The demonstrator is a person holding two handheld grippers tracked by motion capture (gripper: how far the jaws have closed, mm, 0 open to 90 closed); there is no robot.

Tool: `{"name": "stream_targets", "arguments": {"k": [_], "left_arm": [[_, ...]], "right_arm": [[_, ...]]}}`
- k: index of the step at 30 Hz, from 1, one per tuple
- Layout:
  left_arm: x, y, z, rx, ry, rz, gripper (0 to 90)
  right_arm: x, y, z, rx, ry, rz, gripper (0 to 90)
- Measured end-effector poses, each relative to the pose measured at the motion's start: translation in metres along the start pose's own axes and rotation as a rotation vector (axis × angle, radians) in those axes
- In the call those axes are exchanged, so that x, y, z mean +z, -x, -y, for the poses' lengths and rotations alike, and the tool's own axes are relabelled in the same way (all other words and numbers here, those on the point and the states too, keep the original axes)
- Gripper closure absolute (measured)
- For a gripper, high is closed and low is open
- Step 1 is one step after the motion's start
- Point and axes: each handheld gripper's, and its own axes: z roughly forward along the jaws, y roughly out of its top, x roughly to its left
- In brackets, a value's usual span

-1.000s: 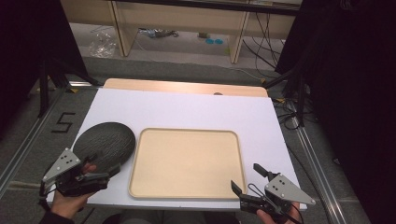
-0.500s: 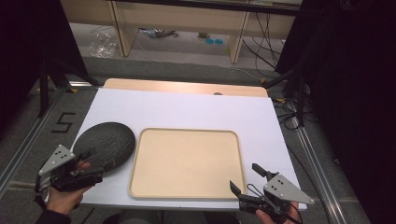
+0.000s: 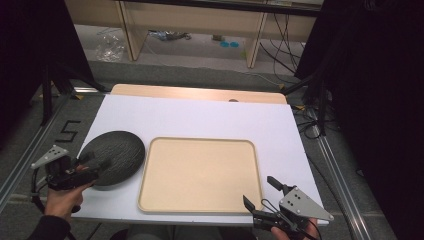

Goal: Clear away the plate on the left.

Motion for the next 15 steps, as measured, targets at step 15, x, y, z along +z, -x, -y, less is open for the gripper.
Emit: {"name": "stream_targets", "arguments": {"k": [15], "left_arm": [[0.018,-0.047,-0.005,-0.068,-0.083,-0.12,20.6]], "right_arm": [[0.001,0.001,0.0,0.002,0.008,0.002,14.1]]}}
